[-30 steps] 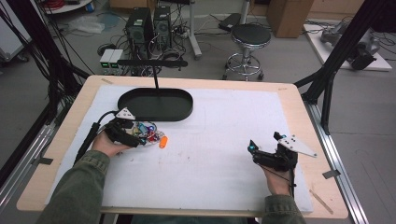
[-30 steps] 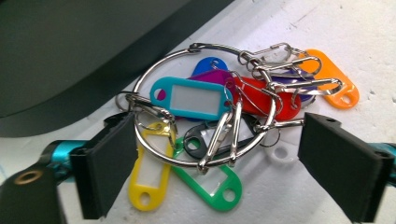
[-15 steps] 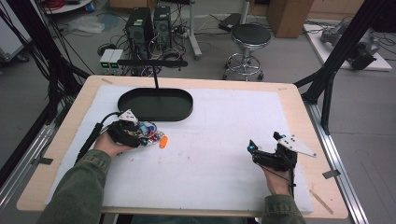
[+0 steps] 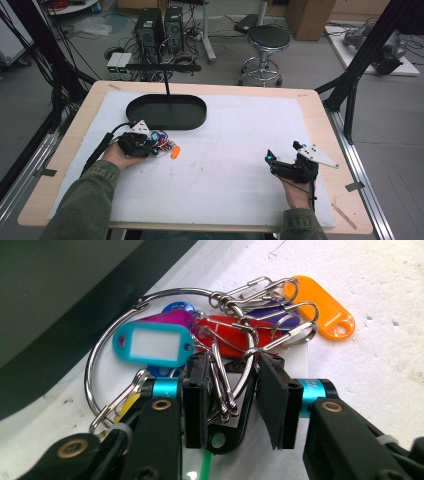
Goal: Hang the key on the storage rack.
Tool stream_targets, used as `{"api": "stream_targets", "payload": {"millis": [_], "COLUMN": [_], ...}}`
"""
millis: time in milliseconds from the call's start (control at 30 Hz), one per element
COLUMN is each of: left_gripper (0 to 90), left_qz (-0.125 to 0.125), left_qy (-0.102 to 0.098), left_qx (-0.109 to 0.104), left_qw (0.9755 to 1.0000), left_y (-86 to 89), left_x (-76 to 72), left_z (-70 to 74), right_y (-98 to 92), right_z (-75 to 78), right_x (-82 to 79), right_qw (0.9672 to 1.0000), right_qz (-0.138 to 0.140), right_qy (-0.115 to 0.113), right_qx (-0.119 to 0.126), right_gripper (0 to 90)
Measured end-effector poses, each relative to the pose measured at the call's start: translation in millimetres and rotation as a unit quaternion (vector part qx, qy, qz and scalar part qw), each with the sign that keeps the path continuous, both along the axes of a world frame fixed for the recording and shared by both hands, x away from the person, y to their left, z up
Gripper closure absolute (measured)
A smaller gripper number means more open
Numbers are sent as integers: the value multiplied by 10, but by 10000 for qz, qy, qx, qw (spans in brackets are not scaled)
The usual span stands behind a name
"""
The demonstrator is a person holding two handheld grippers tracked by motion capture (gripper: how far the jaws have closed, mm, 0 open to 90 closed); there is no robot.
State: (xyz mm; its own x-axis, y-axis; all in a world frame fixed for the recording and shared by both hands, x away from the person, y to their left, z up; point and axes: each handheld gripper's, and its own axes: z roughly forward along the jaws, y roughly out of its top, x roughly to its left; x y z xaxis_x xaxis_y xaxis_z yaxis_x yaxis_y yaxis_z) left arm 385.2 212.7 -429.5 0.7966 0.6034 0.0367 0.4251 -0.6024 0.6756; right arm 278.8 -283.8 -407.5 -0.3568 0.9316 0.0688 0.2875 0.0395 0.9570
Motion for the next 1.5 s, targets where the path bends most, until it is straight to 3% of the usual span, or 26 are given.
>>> {"api": "stream_targets", "payload": {"millis": [100,300,867,1233,1500], "left_gripper": [756,761,766,765,764], "left_qz": [6,50,243,214,91], "left_qy": [-19,55,-79,-269,-320], "left_qx": [-58,-123,-418,-449,-426], "left_qw": [10000,9999,9988,9984,9985], "left_y": [16,33,185,190,164], "left_x": [7,9,-17,-9,-15], "left_z": [24,34,215,545,688], "right_y": [-2,-8,-13,-25,-25], "right_z": [4,7,18,24,28], "right_x": [-6,-6,-12,-17,-22], "right_qw": [10000,10000,10000,9999,9999], "right_qz": [-14,-34,-34,-40,-31], "right_qy": [-15,-30,-80,-95,-97], "right_qx": [16,14,28,63,88], "right_gripper": [5,5,5,5,5]}}
